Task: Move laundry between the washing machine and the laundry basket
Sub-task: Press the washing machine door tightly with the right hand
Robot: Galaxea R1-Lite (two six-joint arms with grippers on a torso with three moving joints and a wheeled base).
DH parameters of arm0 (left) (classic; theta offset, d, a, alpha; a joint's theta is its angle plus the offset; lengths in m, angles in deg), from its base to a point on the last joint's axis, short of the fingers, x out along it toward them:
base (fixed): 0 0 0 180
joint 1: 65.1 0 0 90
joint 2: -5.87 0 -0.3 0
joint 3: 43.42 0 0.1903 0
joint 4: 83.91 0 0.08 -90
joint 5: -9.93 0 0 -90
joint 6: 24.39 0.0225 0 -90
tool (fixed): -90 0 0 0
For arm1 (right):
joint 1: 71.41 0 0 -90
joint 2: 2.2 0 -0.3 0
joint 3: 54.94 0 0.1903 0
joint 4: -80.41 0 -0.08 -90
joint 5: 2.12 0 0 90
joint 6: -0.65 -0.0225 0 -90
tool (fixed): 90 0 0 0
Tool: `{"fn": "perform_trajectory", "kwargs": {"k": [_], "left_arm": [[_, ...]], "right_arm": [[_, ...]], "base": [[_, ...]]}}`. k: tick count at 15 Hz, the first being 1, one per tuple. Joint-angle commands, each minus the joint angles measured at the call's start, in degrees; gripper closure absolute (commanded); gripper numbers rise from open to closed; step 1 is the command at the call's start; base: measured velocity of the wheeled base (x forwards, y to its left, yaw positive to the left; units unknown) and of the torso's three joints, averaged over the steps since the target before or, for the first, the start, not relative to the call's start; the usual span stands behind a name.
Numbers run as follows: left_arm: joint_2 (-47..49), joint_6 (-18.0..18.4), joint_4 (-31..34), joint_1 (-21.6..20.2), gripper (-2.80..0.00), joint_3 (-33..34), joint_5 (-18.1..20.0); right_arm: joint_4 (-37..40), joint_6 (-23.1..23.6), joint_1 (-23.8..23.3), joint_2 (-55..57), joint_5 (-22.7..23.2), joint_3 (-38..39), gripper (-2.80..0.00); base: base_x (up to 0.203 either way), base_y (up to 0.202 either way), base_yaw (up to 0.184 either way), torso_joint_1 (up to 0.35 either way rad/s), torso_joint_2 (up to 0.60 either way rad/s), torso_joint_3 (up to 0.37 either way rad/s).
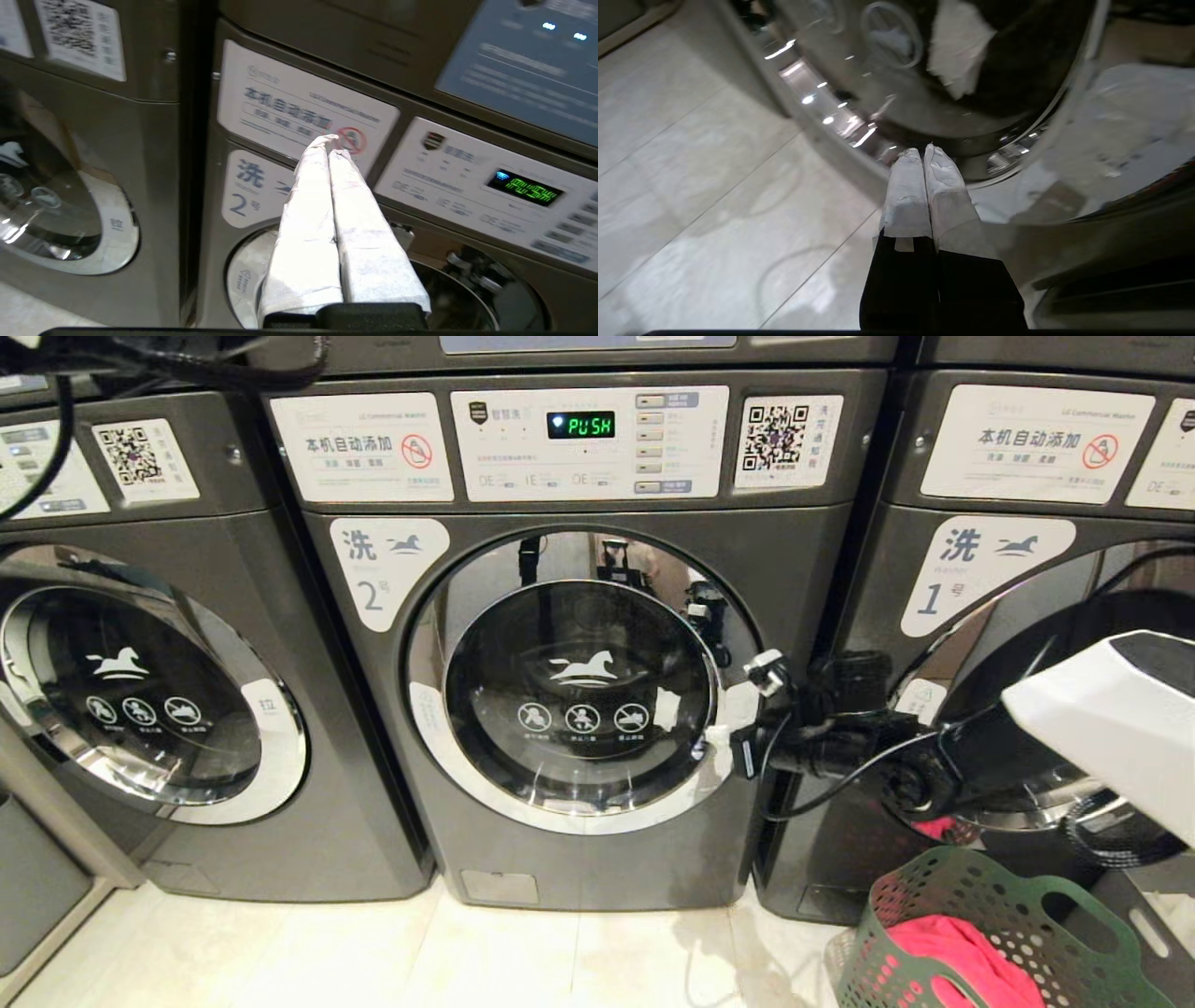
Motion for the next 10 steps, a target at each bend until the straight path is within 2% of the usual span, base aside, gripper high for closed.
{"fn": "perform_trajectory", "kwargs": {"k": [1, 5, 10], "left_arm": [[-2.2, 0.0, 0.6, -0.6, 0.0, 1.1, -0.3], [-1.7, -0.3, 0.1, -0.8, 0.0, 3.8, -0.2], [-0.3, -0.5, 0.0, -0.8, 0.0, 3.8, 0.0]], "right_arm": [[-1.9, 0.3, -2.9, 6.6, -2.5, -3.8, 0.0], [-1.9, 0.6, -7.1, 6.2, -4.2, -5.6, 0.0], [-2.0, 0.5, -7.7, 6.0, -3.9, -7.1, 0.0]], "base": [[0.0, 0.0, 0.0, 0.0, 0.0, 0.0], [0.0, 0.0, 0.0, 0.0, 0.0, 0.0], [0.0, 0.0, 0.0, 0.0, 0.0, 0.0]]}}
